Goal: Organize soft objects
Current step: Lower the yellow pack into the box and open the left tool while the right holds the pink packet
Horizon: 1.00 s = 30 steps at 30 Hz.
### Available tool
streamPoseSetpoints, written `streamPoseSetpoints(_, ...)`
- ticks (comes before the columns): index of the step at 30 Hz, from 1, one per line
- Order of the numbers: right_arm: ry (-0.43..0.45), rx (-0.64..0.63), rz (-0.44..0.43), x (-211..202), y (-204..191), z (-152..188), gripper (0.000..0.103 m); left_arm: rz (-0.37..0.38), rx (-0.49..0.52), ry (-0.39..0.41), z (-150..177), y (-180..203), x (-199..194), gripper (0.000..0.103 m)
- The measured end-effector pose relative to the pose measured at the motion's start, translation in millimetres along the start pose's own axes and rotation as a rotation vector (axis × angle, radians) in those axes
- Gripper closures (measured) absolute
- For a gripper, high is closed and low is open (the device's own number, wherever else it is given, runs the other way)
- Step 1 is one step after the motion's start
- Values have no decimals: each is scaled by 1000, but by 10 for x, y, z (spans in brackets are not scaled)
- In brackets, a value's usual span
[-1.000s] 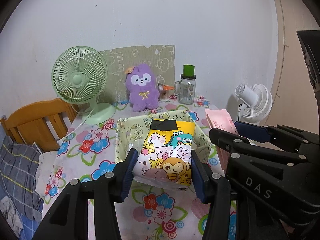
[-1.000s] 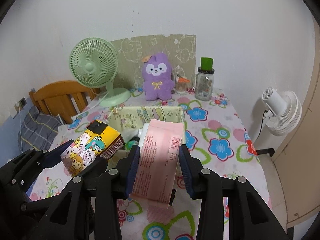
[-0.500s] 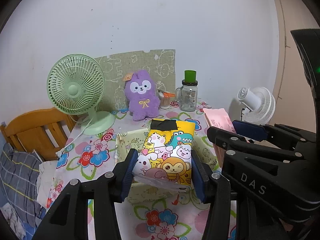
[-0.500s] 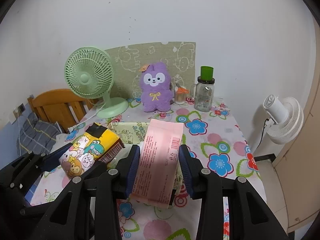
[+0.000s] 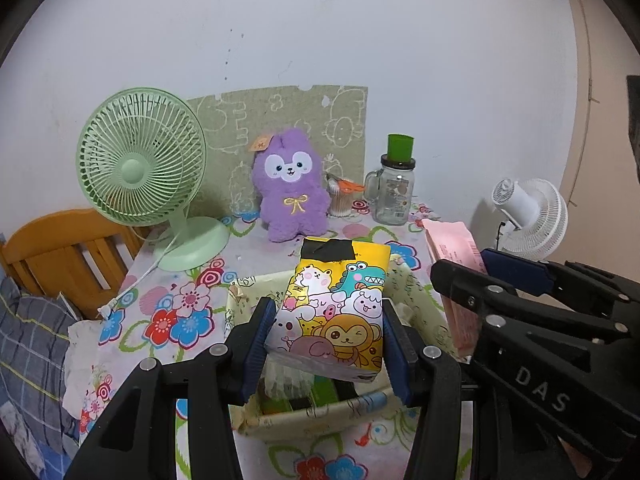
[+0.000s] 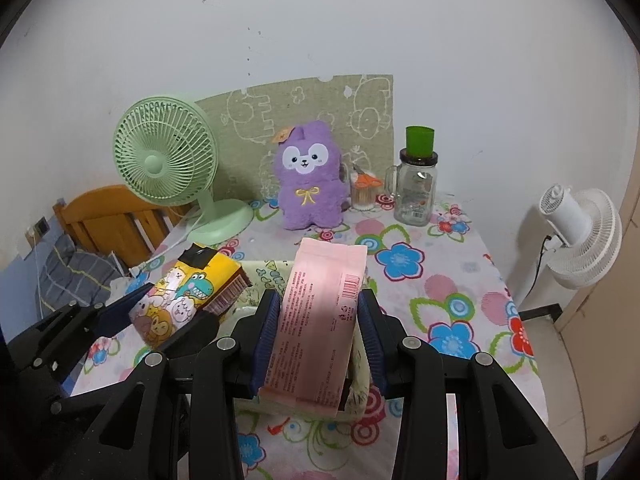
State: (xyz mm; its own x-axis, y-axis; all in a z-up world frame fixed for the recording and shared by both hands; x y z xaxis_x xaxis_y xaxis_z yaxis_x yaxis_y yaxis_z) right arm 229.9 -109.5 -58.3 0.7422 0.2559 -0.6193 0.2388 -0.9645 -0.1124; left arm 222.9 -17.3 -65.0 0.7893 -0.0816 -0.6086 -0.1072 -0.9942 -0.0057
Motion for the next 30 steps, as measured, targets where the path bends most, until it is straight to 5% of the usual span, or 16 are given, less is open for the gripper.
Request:
streamPoseSetpoints(19,-64,-10,5,554,-14,-47,60,0,-22,-145,180,-151,745,47)
streamPoseSetpoints(30,-100,-13,-26,760,-114,1,60,-23,-1,-168,288,-220,782,24)
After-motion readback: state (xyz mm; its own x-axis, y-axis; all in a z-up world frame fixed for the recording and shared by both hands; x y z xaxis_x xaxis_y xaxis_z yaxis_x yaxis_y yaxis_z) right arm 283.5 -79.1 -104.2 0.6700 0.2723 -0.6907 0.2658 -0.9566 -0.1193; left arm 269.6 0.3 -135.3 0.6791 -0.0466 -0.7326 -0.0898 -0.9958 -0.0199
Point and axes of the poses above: each gripper's, at about its wrist camera, not at the fingertips, and x roughly the way its jaws point, y to its right, z to its underside, the point moved 8 cm from there along x, roughly the way its jaws point, and after that the axes turned 1 degree about -y, right-handed, at the moved point
